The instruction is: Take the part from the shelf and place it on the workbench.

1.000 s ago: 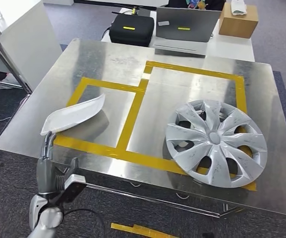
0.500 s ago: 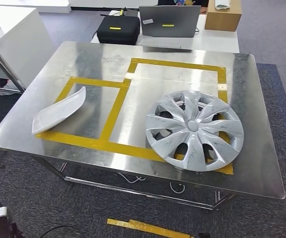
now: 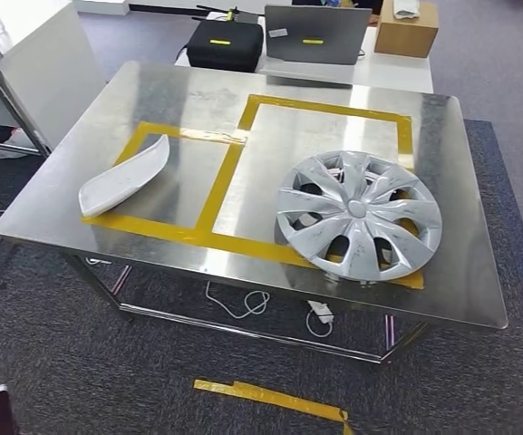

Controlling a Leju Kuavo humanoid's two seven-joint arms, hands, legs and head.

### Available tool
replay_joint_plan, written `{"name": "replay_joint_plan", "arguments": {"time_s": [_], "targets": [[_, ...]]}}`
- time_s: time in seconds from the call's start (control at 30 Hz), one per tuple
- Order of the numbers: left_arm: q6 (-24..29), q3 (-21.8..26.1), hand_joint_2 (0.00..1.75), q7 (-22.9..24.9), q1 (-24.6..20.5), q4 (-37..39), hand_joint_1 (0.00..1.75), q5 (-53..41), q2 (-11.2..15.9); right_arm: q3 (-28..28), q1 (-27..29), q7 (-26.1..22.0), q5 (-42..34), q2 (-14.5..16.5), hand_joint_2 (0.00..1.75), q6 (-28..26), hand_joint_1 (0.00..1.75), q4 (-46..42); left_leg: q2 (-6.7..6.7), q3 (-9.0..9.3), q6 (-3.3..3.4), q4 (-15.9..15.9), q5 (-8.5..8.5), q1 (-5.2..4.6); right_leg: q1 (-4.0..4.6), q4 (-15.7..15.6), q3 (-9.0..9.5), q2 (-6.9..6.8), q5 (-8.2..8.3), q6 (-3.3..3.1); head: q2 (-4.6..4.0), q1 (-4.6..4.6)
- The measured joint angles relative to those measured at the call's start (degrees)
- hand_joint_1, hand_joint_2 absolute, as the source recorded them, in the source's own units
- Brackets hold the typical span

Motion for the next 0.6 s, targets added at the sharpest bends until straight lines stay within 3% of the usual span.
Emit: {"name": "replay_joint_plan", "arguments": {"time_s": [0.03,0.07,0.1,0.17,0.23,0.27,0.33,0.37,0.4,0.43,0.5,0.53,0.57,0.6], "targets": [[2.24,1.23,0.0,0.0,-0.88,4.32,0.0,-0.68,0.65,-0.04,0.0,0.27,0.01,-0.01,0.0,0.1,0.0,0.0,0.09,-1.02,-0.08,0.11,0.71,0.0,-0.03,2.94,-0.26,-0.02,-0.93,0.2,0.0,-0.02],[4.52,2.21,0.0,0.0,-1.76,8.76,0.0,-1.15,1.38,-0.1,0.01,0.52,0.01,-0.01,0.0,0.26,0.0,0.0,0.18,-2.1,-0.18,0.26,1.41,0.02,-0.06,4.49,0.17,-0.05,-0.47,0.37,0.0,-0.02],[6.61,3.02,0.0,0.07,-2.78,13.6,0.0,-1.47,2.19,-0.19,0.03,0.78,0.01,-0.01,0.0,0.53,0.0,0.0,0.23,-3.2,-0.33,0.47,2.08,0.06,-0.11,4.16,1.53,-0.11,1.09,0.5,0.0,-0.02],[10.05,4.37,0.0,1.59,-4.9,23.53,0.0,-2.44,3.86,-0.39,0.0,1.25,0.26,-0.1,0.0,1.85,0.0,0.0,0.25,-5.21,-0.74,1.14,3.23,0.09,-0.25,-2.1,7.18,-0.36,3.84,0.66,0.0,-0.02],[12.81,5.05,0.0,6.12,-6.54,32.47,0.0,-4.59,5.03,-0.46,-0.13,1.63,0.99,-0.49,0.0,3.76,0.0,-0.01,0.26,-6.66,-1.29,2.02,4.22,-0.01,-0.19,-10.68,13.43,-0.52,3.12,0.28,0.0,-0.02],[13.73,5.13,0.0,9.39,-7.08,36.1,0.0,-5.88,5.33,-0.45,-0.11,1.83,1.49,-0.77,0.0,4.52,0.0,-0.01,0.25,-7.08,-1.57,2.29,4.76,-0.04,-0.07,-13.2,14.92,-0.55,2.31,-0.1,0.0,-0.01],[14.5,5.13,0.0,15.46,-7.86,41.63,0.0,-8.09,5.67,-0.44,0.16,2.38,2.35,-1.25,0.0,5.2,0.0,-0.01,0.03,-7.58,-2.19,2.3,5.79,0.06,0.03,-14.24,14.57,-0.74,2.31,-1.21,0.0,0.01],[14.42,5.1,0.0,17.68,-8.11,43.9,0.0,-8.93,5.72,-0.44,0.3,2.62,2.74,-1.46,0.0,5.29,0.0,-0.01,-0.16,-7.87,-2.54,2.58,5.32,0.17,-0.03,-14.26,13.94,-1.0,2.82,-1.75,0.0,0.0],[14.11,5.03,0.0,19.17,-8.23,45.72,0.0,-9.65,5.73,-0.43,0.4,2.84,3.1,-1.61,0.0,5.33,0.0,-0.01,-0.35,-8.3,-2.91,3.67,3.77,0.3,-0.11,-14.33,13.41,-1.3,3.4,-2.35,0.0,-0.08],[13.63,4.91,0.0,20.16,-8.3,47.22,0.0,-10.34,5.7,-0.39,0.45,2.97,3.48,-1.71,0.0,5.3,0.0,-0.02,-0.49,-8.92,-3.28,6.02,1.12,0.48,-0.18,-14.39,12.81,-1.64,4.02,-2.81,0.0,-0.16],[12.5,4.55,0.0,21.32,-8.56,49.55,0.0,-11.55,5.65,-0.28,0.46,3.13,4.14,-1.87,0.0,5.21,0.0,-0.02,-0.56,-10.23,-3.92,13.38,-4.8,0.8,-0.03,-14.25,11.63,-2.3,5.12,-3.2,0.0,-0.32],[11.99,4.32,0.0,21.56,-8.74,50.44,0.0,-12.09,5.64,-0.23,0.47,3.18,4.37,-1.91,0.0,5.15,0.0,-0.02,-0.56,-10.5,-4.16,16.81,-6.35,0.95,0.03,-14.07,11.0,-2.72,5.63,-3.18,0.0,-0.33],[11.54,4.06,0.0,21.69,-8.9,51.19,0.0,-12.62,5.63,-0.18,0.47,3.21,4.58,-1.94,0.0,5.11,0.0,-0.02,-0.55,-10.14,-4.29,18.73,-6.47,1.08,0.07,-13.81,10.31,-3.17,6.09,-3.13,0.0,-0.33],[11.14,3.76,0.0,21.72,-9.02,51.75,0.0,-13.08,5.62,-0.09,0.48,3.22,4.75,-1.96,0.0,5.06,0.0,-0.02,-0.51,-8.89,-4.33,18.62,-5.47,1.18,0.09,-13.48,9.56,-3.64,6.52,-3.04,0.0,-0.33]]}}
